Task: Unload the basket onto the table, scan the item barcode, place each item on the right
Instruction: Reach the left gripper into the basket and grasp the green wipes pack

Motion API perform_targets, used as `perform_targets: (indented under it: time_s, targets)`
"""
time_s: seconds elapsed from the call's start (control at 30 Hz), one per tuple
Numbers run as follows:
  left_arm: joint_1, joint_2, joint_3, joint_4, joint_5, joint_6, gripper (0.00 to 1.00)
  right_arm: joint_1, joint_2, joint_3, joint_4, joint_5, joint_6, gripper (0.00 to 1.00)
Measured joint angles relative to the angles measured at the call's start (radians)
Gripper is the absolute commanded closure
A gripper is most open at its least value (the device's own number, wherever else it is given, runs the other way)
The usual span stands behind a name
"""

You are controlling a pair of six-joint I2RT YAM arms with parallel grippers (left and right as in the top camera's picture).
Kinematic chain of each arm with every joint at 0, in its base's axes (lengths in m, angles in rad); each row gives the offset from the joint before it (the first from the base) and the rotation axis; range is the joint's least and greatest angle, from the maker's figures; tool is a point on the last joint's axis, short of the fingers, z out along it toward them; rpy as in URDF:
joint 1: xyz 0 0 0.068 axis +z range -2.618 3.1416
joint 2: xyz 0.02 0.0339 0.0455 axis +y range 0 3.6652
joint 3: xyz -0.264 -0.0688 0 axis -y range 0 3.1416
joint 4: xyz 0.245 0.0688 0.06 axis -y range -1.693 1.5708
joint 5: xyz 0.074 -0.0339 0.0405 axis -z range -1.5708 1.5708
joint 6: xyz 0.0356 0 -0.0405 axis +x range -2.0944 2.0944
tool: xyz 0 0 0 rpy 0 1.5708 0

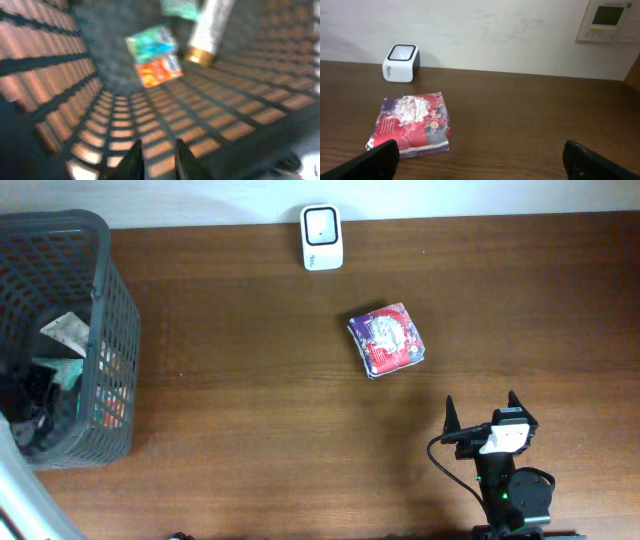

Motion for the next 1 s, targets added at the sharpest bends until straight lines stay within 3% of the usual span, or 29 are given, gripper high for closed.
perform_targets:
  time_s: [0.07,0.13,0.2,0.27,0.4,0.43,0.47,0.53,0.57,0.77,0.9,1.0]
  targets:
    - [0.000,0.000,-0.006,0.146,0.109,0.113,0.02,0.000,-0.001,0.000,0.000,0.000,0.000,0.01]
    - [0.000,-0.001,-0.003,0.317,0.155,0.171,0.01,0.000,0.000,0.000,0.000,0.001,0.000,0.01]
    - [0.000,0.000,-0.002,0.516,0.152,0.192,0.12,0.000,-0.001,0.000,0.000,0.000,0.000,0.01]
    - [0.002,0.017,-0.001,0.628,0.117,0.212,0.08,0.000,-0.001,0.000,0.000,0.000,0.000,0.01]
    - [0.002,0.203,0.002,0.640,0.049,0.234,0.13,0.000,0.000,0.000,0.000,0.000,0.000,0.01]
    - [0.002,0.269,0.002,0.632,0.017,0.235,0.27,0.000,0.000,0.000,0.000,0.000,0.000,0.01]
    - [0.002,0.298,0.002,0.627,0.003,0.237,0.29,0.000,0.000,0.000,0.000,0.000,0.000,0.01]
    - [0.002,0.396,0.002,0.612,-0.060,0.241,0.05,0.000,0.000,0.000,0.000,0.000,0.000,0.01]
    - [0.002,0.431,0.002,0.611,-0.088,0.245,0.04,0.000,0.000,0.000,0.000,0.000,0.000,0.01]
    - [0.002,0.606,0.002,0.644,-0.121,0.214,0.05,0.000,0.000,0.000,0.000,0.000,0.000,0.01]
    - [0.002,0.625,0.002,0.682,-0.121,0.208,0.09,0.000,0.000,0.000,0.000,0.000,0.000,0.01]
    - [0.001,0.657,0.002,0.682,-0.121,0.206,0.21,0.000,0.000,0.000,0.000,0.000,0.000,0.01]
